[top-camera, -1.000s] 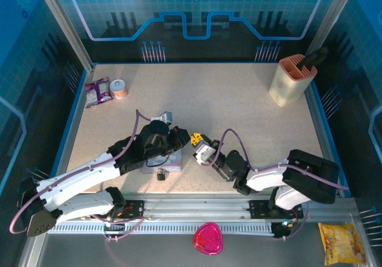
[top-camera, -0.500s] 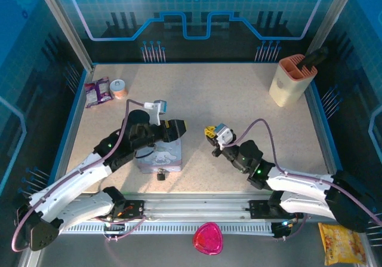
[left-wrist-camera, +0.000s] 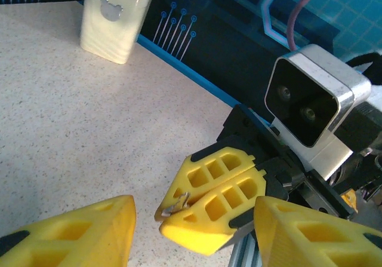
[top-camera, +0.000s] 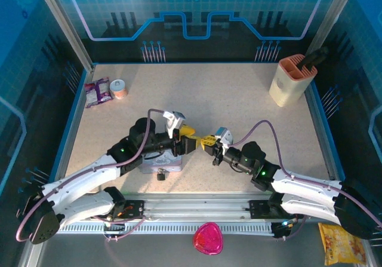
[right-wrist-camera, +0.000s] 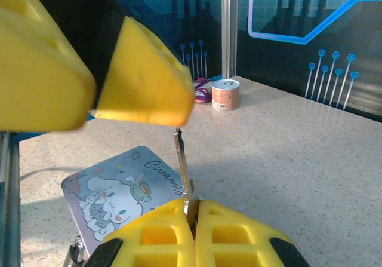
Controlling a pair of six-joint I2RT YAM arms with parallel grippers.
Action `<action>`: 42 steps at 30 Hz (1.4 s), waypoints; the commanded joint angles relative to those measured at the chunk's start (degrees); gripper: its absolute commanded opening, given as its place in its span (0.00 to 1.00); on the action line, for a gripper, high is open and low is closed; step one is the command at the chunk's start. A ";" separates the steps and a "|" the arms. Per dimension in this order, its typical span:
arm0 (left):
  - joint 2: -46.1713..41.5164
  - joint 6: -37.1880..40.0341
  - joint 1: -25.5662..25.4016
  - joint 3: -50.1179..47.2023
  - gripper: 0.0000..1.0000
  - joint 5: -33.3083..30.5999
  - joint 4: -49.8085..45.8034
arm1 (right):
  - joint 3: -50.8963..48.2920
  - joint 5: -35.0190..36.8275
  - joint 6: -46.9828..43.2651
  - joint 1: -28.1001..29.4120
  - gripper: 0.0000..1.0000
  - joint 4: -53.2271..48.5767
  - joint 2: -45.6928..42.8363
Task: Unlock a padlock with a key
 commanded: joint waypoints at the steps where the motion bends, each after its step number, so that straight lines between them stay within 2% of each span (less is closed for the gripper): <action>1: 1.23 2.22 -0.63 1.24 0.53 1.92 3.73 | -0.69 -2.23 2.32 -0.40 0.00 2.55 0.19; 19: 3.02 -0.36 -1.01 1.26 0.14 -1.20 3.74 | -0.31 -2.77 4.60 -0.28 0.00 3.02 0.96; 21: 3.18 -0.55 -1.14 1.24 0.13 -1.70 3.84 | -0.19 -2.70 5.01 -0.30 0.00 2.75 0.88; 24: 3.37 -0.59 -1.26 1.16 0.17 -2.34 3.67 | 0.31 -3.04 5.30 -0.34 0.00 2.47 0.96; 28: 3.37 -0.90 -1.22 1.24 0.02 -3.84 3.34 | 0.72 -3.09 5.55 -0.36 0.00 2.11 1.30; 31: 3.11 -2.15 -1.24 1.09 0.00 -6.22 3.30 | 0.54 -2.44 5.86 -0.41 0.00 2.66 1.51; 35: 2.40 -7.32 -1.31 0.15 0.00 -11.19 4.85 | 0.46 -0.99 6.97 -0.37 0.01 3.22 1.58; 39: 2.69 -19.21 -1.26 -1.08 0.00 -17.94 6.83 | -0.55 0.09 9.10 -0.44 0.17 6.10 1.83; 42: 1.67 -26.85 -1.23 -2.89 0.00 -22.24 7.58 | -1.62 0.58 10.42 -0.66 0.23 8.84 2.35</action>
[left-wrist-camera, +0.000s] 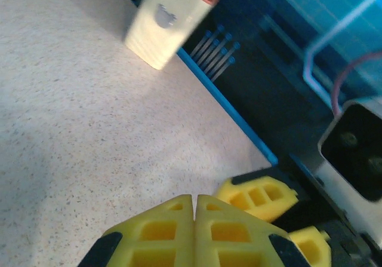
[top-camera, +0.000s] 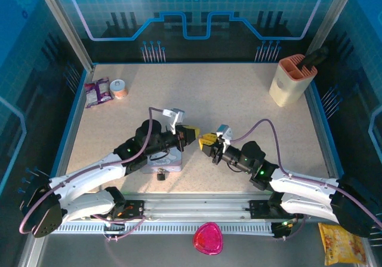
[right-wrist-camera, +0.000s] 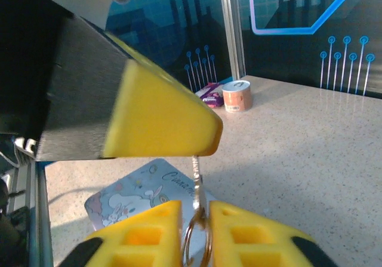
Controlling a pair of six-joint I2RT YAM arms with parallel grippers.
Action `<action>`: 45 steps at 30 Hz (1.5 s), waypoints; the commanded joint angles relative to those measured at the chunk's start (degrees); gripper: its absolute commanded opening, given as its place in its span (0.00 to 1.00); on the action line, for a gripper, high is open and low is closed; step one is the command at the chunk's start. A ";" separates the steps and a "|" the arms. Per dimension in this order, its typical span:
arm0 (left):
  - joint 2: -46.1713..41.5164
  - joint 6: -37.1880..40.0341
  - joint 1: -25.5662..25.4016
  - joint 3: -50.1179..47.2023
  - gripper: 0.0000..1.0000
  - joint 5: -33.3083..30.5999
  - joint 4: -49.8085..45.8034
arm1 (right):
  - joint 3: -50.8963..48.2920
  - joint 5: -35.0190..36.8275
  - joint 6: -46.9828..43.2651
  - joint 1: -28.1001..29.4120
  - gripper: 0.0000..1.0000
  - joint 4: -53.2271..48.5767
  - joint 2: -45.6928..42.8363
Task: Unlock a padlock with a key
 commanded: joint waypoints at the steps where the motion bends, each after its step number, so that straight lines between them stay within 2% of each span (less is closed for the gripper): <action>1: -1.84 -12.10 0.56 -2.03 0.00 -9.88 3.04 | -1.74 1.02 2.46 -0.44 0.23 5.34 0.61; 8: -3.14 -20.18 0.29 -2.76 0.00 -12.15 2.20 | -4.55 1.16 6.32 -0.60 0.33 14.67 2.83; 13: -3.00 -19.37 -0.90 -2.39 0.00 -12.86 2.28 | -5.30 -1.50 10.38 -2.11 0.40 20.31 4.03; 17: -2.64 -17.14 -1.90 -1.84 0.00 -12.40 2.78 | -4.38 -4.30 13.65 -3.61 0.44 20.48 4.29; 19: -2.46 -15.18 -2.23 -2.00 0.00 -11.44 4.30 | -3.89 -6.70 18.26 -5.97 0.48 20.81 4.71; 22: -2.46 -12.37 -2.34 -3.01 0.00 -9.68 7.24 | -2.20 -11.92 25.00 -9.84 0.47 18.99 5.45; 27: -2.76 -9.15 -2.27 -4.10 0.00 -7.61 10.88 | 1.17 -17.67 29.68 -11.10 0.49 12.48 6.25; 33: -1.56 -6.54 -2.31 -4.05 0.00 -4.85 13.95 | 0.61 -18.56 35.22 -10.71 0.49 14.90 6.51; 39: 0.11 -5.63 -2.31 -3.16 0.00 -1.38 16.43 | 1.40 -21.27 36.62 -10.70 0.42 16.76 7.54; 45: 0.70 -5.82 -2.28 -3.49 0.00 -0.81 17.29 | 1.32 -21.69 37.12 -10.76 0.35 18.73 7.39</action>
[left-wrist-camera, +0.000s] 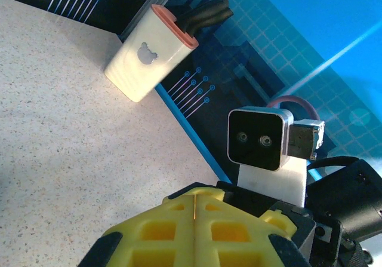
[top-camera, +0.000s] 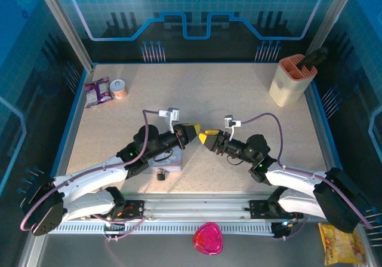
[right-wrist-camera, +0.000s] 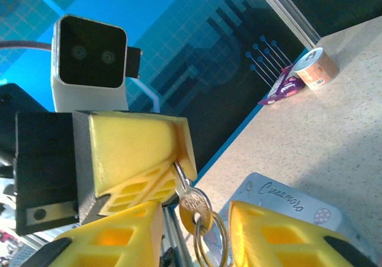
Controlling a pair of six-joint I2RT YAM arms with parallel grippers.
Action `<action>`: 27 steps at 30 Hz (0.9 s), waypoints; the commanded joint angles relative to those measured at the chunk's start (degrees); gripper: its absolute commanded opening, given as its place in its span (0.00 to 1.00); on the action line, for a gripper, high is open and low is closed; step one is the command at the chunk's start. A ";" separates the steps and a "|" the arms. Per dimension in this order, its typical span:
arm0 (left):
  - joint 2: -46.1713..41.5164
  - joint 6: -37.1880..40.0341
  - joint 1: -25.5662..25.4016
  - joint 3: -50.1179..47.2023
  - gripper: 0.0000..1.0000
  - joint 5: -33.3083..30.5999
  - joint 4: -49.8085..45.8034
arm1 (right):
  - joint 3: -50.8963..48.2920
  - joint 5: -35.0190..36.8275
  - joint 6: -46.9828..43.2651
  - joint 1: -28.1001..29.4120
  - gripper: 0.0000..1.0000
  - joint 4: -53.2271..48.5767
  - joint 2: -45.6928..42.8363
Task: Unlock a padlock with a key
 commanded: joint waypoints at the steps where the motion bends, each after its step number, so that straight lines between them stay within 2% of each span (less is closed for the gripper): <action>1: 0.01 1.45 -0.29 0.27 0.00 1.70 3.44 | 1.08 -0.90 1.03 -0.29 0.35 3.87 -0.32; 9: -0.24 1.19 -0.31 -0.59 0.00 1.50 4.66 | 0.25 -0.63 1.76 -1.14 0.28 4.65 -1.40; 15: -0.14 1.45 -0.34 -1.00 0.00 1.36 5.22 | -0.29 -0.31 2.05 -1.27 0.34 5.31 -1.65; 27: 0.13 1.23 -0.22 -1.65 0.00 1.04 6.15 | -0.46 -0.35 2.02 -1.46 0.20 5.29 -2.02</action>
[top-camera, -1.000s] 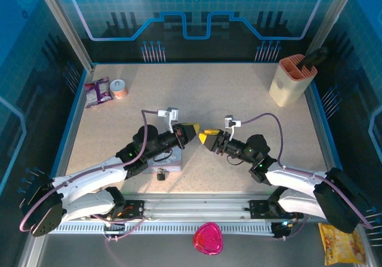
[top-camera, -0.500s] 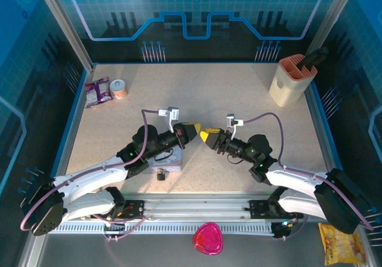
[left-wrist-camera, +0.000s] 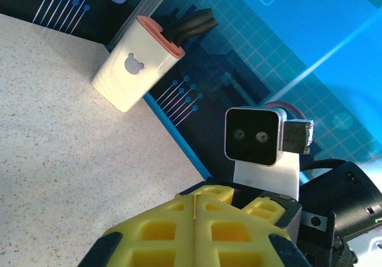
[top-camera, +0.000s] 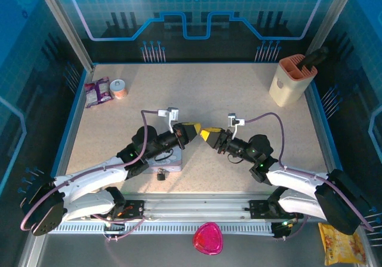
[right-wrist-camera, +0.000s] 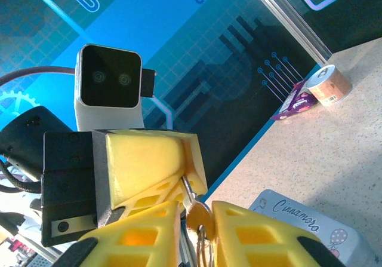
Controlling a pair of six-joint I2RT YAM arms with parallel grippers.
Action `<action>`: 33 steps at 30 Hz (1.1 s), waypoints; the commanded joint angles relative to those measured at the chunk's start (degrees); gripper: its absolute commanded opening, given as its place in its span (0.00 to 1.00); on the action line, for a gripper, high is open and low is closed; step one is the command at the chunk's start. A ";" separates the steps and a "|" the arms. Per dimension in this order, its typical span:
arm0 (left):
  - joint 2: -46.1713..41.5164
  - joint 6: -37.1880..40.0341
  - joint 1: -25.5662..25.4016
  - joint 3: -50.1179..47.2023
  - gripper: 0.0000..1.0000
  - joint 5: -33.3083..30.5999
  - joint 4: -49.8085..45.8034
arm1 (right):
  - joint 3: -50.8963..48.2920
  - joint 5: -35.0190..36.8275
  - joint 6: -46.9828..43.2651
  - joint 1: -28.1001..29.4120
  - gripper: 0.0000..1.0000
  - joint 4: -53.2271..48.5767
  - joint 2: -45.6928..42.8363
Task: Unlock a padlock with a key
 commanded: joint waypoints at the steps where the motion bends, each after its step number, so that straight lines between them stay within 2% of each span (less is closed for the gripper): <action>1: 0.22 1.27 -0.25 -0.87 0.00 0.52 2.26 | -0.53 -0.28 -0.01 -0.68 0.20 2.49 -0.97; 17: 0.88 1.20 -0.19 -0.72 0.00 -0.38 2.93 | -0.89 -0.36 0.27 -0.71 0.14 2.76 -1.58; 23: 1.48 1.11 -0.25 -0.88 0.00 -0.14 3.37 | -0.40 -0.11 0.65 -0.79 0.03 1.79 -2.17; 26: 1.63 1.44 -0.22 -0.55 0.01 -0.78 1.66 | 0.56 0.55 0.40 -1.02 0.00 -3.25 -3.51; 27: 1.55 1.61 -0.24 -0.23 0.06 -1.28 0.38 | 1.16 0.79 -0.26 -1.28 0.00 -6.44 -4.42; 29: 0.87 2.15 -0.13 0.62 0.32 -2.77 -3.89 | 2.36 2.18 -2.40 -1.63 0.00 -13.76 -6.67; 30: 0.11 2.40 -0.06 1.23 0.41 -4.48 -6.97 | 2.95 3.26 -3.80 -1.69 0.00 -18.38 -8.05; 33: -3.19 2.94 1.00 4.29 0.53 -10.42 -21.07 | 6.16 7.91 -10.00 -1.73 0.00 -35.43 -12.45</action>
